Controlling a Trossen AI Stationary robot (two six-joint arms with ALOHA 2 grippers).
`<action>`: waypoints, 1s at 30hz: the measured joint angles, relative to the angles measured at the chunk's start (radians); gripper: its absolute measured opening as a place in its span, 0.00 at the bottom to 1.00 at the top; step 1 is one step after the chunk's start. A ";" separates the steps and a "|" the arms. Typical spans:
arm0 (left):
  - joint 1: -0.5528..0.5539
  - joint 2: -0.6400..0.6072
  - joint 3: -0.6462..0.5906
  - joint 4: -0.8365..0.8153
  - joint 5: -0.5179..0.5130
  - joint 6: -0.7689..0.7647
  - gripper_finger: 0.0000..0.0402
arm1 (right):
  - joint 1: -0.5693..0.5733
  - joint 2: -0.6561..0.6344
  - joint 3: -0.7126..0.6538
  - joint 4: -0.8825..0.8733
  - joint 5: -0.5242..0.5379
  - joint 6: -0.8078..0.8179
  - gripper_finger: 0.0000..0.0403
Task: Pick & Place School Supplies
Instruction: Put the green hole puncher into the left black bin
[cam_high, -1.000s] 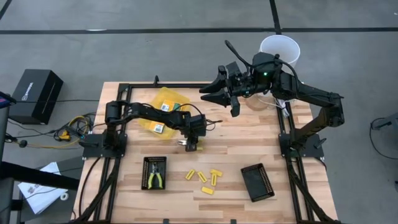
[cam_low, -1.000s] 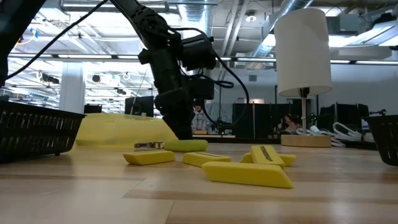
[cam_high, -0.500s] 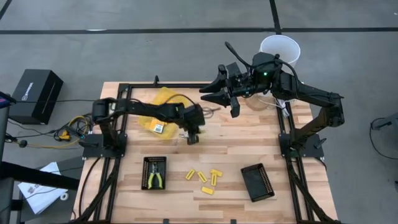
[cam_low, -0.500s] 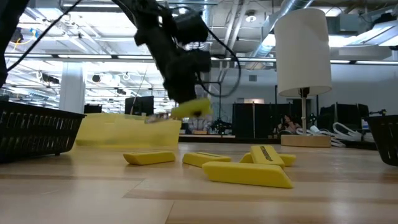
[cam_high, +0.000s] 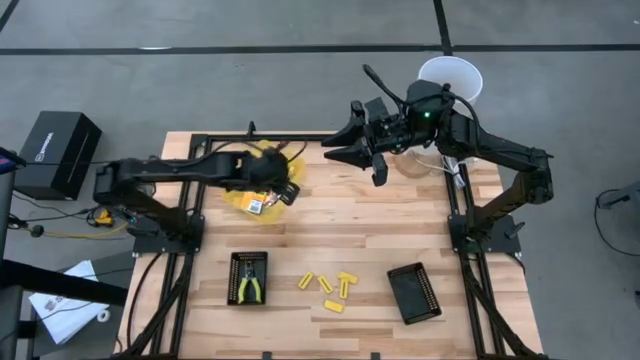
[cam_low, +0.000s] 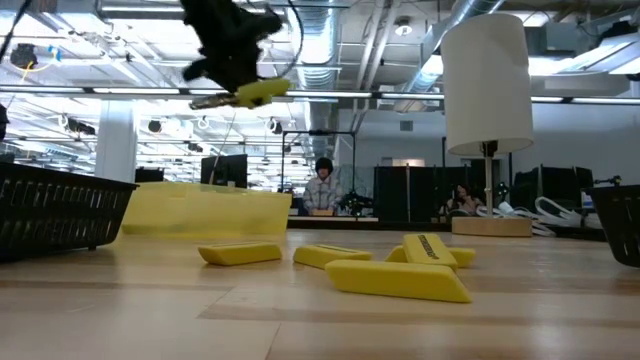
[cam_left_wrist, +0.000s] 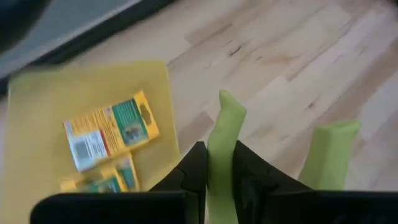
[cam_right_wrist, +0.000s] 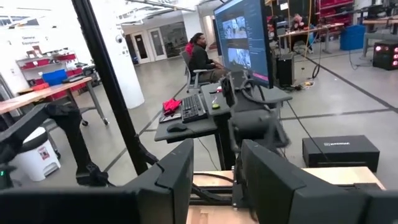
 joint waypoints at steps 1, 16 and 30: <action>-0.015 -0.018 -0.012 -0.024 -0.009 -0.055 0.09 | 0.000 0.000 0.000 0.001 -0.002 -0.007 0.32; -0.393 -0.126 -0.275 -0.108 -0.093 -0.819 0.09 | -0.006 0.000 0.000 -0.002 -0.026 0.002 0.32; -0.628 -0.058 -0.316 -0.128 -0.097 -1.419 0.09 | -0.048 0.000 0.000 -0.020 -0.185 -0.019 0.32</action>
